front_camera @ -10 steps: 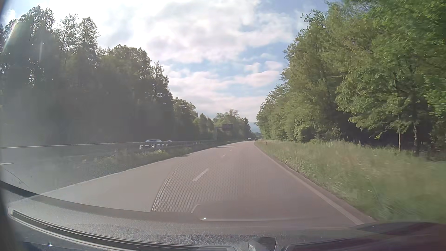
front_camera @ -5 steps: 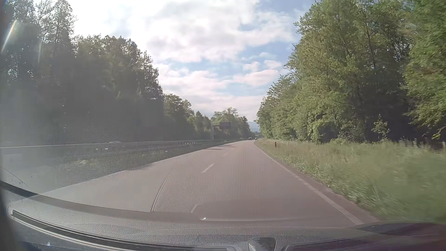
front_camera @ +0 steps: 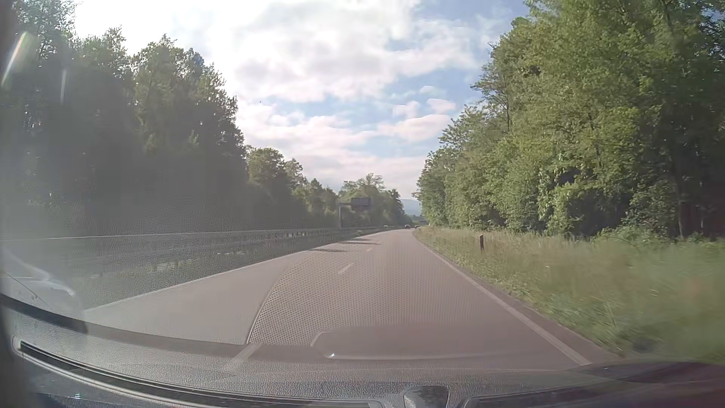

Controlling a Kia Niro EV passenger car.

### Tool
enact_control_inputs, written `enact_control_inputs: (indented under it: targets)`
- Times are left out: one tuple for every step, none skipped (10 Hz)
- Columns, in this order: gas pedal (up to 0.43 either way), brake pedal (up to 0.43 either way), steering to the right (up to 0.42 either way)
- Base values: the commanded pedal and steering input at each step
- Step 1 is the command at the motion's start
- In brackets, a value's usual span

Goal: Follow the waypoints while adhering to traffic rules and regulations

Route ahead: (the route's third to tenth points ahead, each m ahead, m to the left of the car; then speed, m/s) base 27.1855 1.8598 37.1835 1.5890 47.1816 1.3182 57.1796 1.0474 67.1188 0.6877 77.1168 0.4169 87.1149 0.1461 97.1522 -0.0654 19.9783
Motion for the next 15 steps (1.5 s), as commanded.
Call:
enact_control_inputs:
  targets:
    - [0.15, 0.0, 0.002]
    - [0.15, 0.0, 0.001]
    - [0.15, 0.0, 0.002]
    - [0.15, 0.0, 0.003]
    - [0.15, 0.0, 0.003]
    - [0.15, 0.0, 0.003]
    - [0.15, 0.0, 0.003]
    - [0.15, 0.0, 0.002]
    - [0.15, 0.0, 0.002]
    - [0.15, 0.0, 0.003]
    - [0.15, 0.0, 0.002]
    - [0.15, 0.0, 0.002]
    - [0.15, 0.0, 0.002]
    - [0.15, 0.0, 0.002]
    - [0.15, 0.0, 0.002]
